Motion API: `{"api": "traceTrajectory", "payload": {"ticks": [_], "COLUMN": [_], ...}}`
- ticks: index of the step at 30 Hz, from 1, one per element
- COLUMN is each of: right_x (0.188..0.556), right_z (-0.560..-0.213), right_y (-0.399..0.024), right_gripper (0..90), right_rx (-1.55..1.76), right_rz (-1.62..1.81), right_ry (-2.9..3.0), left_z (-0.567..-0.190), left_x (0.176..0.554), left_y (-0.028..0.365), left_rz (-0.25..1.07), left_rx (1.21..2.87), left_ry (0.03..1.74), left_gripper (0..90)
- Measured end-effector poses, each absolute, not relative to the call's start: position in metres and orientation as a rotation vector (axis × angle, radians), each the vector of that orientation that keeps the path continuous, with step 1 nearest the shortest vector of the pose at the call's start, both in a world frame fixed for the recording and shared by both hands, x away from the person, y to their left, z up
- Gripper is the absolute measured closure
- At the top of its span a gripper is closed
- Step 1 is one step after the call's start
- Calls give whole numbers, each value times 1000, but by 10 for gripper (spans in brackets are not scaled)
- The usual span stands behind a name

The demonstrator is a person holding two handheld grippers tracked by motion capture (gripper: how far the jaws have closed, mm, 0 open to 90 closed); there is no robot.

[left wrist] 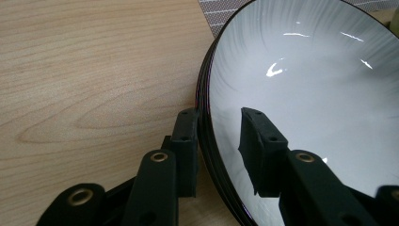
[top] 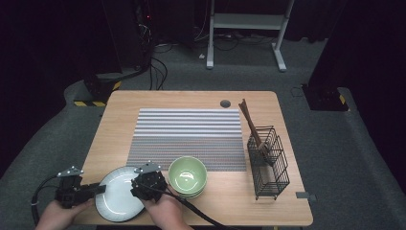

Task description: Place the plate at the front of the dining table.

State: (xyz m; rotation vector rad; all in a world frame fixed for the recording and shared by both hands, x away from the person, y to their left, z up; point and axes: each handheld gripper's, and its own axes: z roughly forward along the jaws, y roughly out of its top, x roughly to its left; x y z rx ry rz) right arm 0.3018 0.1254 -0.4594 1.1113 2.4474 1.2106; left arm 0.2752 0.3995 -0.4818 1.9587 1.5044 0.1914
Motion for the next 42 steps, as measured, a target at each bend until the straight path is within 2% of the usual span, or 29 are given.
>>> {"api": "traceTrajectory", "payload": {"ticks": [22,30,42], "right_x": [299,300,300], "right_z": [-462,-464,-472], "right_y": [118,116,120], "right_gripper": [488,500,504], "right_rx": [1114,1159,1228], "right_rz": [1194,1189,1193], "right_ry": [2442,2475,2531], "left_z": [-478,-479,-478], "left_x": [272,273,272], "left_y": [403,407,406], "left_rz": [183,132,138], "left_rx": [1962,1952,1949], "left_ry": [1505,1521,1520], "left_gripper": [730,751,751]}}
